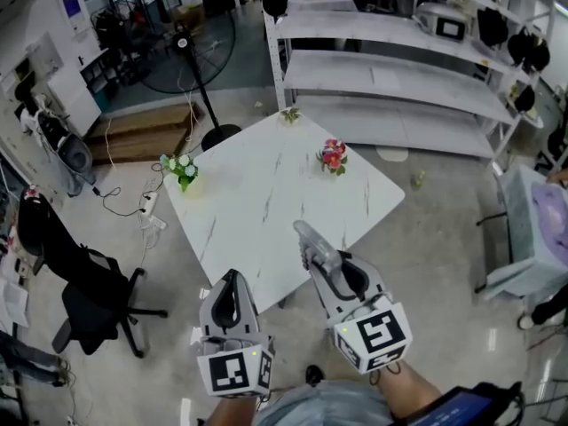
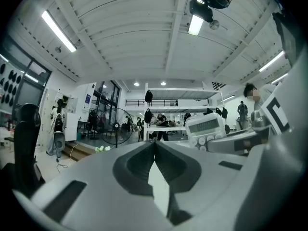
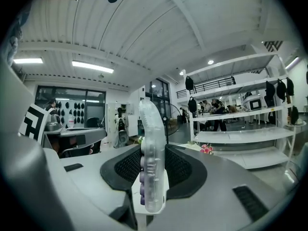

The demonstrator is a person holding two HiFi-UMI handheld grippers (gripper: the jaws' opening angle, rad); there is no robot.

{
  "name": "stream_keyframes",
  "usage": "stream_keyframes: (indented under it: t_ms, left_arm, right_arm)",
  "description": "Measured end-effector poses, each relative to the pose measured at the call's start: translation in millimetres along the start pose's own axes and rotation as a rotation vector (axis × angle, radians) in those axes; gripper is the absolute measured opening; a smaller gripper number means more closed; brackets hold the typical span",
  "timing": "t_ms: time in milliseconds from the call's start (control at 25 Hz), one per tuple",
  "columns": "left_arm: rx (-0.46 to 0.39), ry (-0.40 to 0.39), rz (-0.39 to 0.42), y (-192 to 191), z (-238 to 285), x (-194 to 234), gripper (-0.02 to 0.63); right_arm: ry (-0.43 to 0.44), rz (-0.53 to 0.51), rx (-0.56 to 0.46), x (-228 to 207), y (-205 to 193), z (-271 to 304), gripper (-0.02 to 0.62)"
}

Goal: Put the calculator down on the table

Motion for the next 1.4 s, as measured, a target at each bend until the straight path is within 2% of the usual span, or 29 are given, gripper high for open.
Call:
stream_keyframes:
  t_ms: [360,680,840,1080,1400]
  left_arm:
    - [0.047,0.058,0.014,4.6,98.9,-2.4,0.008]
    - [0.086,0.172,0.028,25.4,180.1,5.0,0.008]
    - [0.061,0.230,0.032,39.5,202.2,12.5,0.008]
    - [0.014,0.340,0.014,58.0,218.8,25.8,0.008]
    - [-0.016,0.442,0.003,64.0,218.5,50.6,0.008]
  right_arm:
    - [0.059,0.057,0.068,-73.5,-4.0,82.3,0.144]
    - [0.164,0.072,0.155,-129.0,1.8,170.6,0.144]
    - [0.241,0.049,0.164,-137.0,16.3,205.1,0.144]
    - [0.357,-0.026,0.114,-140.3,59.6,246.7,0.144]
    - [0.445,-0.071,0.101,-123.6,78.7,284.8,0.144]
Point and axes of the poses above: the fingertips, and each gripper's own axes: z forward along the fingers, x to its left, y out of its top, the point moved 9 cm from there along -z, backward along the fingers, and after that the axes turned 10 degrees about x, right-handed, at the moved point
